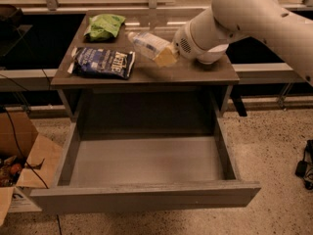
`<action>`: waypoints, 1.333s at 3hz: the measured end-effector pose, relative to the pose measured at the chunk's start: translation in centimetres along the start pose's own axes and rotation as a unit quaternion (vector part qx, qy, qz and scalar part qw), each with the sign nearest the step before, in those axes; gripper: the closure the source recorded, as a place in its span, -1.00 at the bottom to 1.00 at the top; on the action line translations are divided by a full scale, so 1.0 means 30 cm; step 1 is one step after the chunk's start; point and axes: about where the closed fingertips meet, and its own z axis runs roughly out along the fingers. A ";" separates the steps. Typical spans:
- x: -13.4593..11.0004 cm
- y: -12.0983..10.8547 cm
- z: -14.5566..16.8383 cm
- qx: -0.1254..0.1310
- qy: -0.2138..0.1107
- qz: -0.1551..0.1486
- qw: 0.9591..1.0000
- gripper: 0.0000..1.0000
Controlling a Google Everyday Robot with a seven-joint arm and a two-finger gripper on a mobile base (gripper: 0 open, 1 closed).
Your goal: Place blue plastic bottle into top drawer
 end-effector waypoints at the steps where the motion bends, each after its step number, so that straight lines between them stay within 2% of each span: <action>1: 0.047 0.058 -0.119 -0.012 -0.035 -0.014 0.999 1.00; 2: 0.115 0.174 -0.205 -0.078 -0.065 -0.026 0.995 1.00; 3: 0.220 0.335 -0.247 -0.164 -0.062 -0.081 0.981 1.00; 4: 0.350 0.489 -0.227 -0.241 -0.026 -0.131 0.961 1.00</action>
Offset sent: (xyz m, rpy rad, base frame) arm -0.1733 -0.0284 0.0089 0.1529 -0.0992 0.5168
